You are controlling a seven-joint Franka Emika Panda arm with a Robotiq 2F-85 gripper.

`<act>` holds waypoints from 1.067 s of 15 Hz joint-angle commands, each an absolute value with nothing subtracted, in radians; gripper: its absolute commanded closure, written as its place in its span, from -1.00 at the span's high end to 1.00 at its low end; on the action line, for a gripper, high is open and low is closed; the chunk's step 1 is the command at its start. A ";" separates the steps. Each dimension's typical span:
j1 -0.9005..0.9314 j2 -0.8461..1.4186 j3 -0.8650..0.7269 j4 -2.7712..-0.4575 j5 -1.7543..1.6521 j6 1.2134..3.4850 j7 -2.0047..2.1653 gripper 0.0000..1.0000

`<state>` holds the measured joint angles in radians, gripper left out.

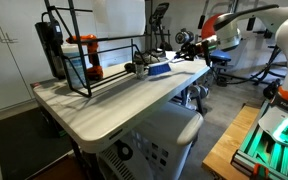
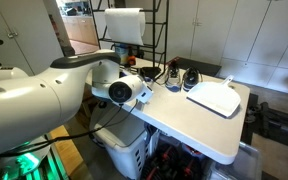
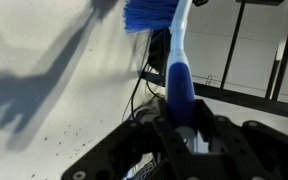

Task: Move the brush to the left

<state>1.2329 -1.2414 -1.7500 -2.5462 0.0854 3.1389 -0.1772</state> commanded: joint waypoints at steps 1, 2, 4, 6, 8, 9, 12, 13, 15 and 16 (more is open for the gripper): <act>1.232 -1.271 -1.755 -2.552 0.056 3.179 -0.184 -0.84; 1.230 -1.279 -1.758 -2.555 0.049 3.189 -0.190 -0.84; 1.224 -1.304 -1.759 -2.560 0.030 3.200 -0.206 -0.84; 1.224 -1.332 -1.763 -2.563 0.007 3.215 -0.227 -0.84; 1.229 -1.372 -1.770 -2.560 -0.011 3.236 -0.248 -0.84; 1.231 -1.386 -1.776 -2.558 -0.019 3.241 -0.255 -0.84; 1.249 -1.406 -1.805 -2.548 -0.033 3.275 -0.261 -0.84; 1.256 -1.412 -1.816 -2.544 -0.038 3.290 -0.263 -0.84; 1.264 -1.429 -1.832 -2.540 -0.052 3.309 -0.270 -0.84; 1.269 -1.435 -1.838 -2.538 -0.060 3.313 -0.274 -0.84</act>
<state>1.2481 -1.3807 -1.8108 -2.5544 -0.0181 3.2802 -0.2603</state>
